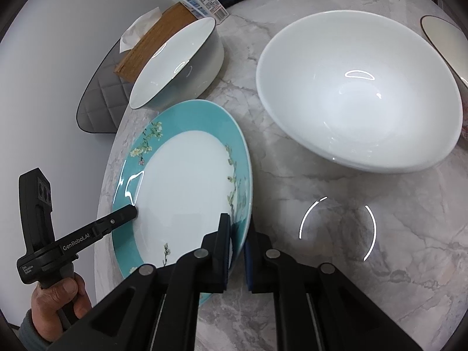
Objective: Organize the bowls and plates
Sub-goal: 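Close the left tool on the teal floral plate rim and lift it, then carry the teal floral plate onto the plate stack and open the left tool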
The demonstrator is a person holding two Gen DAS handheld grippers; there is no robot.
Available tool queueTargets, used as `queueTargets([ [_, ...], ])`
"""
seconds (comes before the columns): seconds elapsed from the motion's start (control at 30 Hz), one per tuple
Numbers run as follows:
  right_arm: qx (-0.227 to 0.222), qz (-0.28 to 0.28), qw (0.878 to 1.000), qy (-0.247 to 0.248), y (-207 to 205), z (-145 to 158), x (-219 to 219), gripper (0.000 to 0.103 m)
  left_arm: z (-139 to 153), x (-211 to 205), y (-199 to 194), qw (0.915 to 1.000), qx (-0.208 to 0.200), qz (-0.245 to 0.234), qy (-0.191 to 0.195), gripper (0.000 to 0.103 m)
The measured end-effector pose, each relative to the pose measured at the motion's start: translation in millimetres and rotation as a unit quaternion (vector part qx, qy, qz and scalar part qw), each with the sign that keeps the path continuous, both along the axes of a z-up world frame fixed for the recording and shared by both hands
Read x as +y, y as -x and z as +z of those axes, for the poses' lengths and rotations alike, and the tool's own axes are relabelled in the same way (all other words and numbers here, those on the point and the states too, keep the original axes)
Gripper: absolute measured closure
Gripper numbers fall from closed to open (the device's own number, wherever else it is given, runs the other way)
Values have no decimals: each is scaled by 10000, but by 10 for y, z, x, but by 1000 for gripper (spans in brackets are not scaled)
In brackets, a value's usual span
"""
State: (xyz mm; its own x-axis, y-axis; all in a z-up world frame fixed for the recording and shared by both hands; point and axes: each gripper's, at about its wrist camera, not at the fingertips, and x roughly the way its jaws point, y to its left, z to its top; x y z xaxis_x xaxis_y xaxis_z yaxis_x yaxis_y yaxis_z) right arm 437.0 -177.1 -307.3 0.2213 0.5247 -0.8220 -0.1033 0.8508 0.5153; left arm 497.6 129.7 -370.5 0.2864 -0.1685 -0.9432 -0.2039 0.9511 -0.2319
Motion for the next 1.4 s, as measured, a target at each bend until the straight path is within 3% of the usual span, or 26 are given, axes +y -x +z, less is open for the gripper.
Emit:
queueTargets([
  [0.33,-131,23,9999,82,141,184,3,93,303,-147,277,9991,-272,-250,-226,87],
  [0.63,-353,-94,9993,105,601,524,-238,93,708,-400,725,9969,-535,-559,-130,87],
  [0.93,-509,-322,9981,160,1452,861,-579,92,1047,-766,1450,9919,-720,-1046,40,87],
  [1.13,-509,-523,9969,292,2159,1002,-743,91,1145,-1013,2090,9875,-712,-1401,137,87],
  [1.4,-372,-763,9954,449,2952,973,-827,91,1090,-1168,2813,9829,-617,-1719,249,87],
])
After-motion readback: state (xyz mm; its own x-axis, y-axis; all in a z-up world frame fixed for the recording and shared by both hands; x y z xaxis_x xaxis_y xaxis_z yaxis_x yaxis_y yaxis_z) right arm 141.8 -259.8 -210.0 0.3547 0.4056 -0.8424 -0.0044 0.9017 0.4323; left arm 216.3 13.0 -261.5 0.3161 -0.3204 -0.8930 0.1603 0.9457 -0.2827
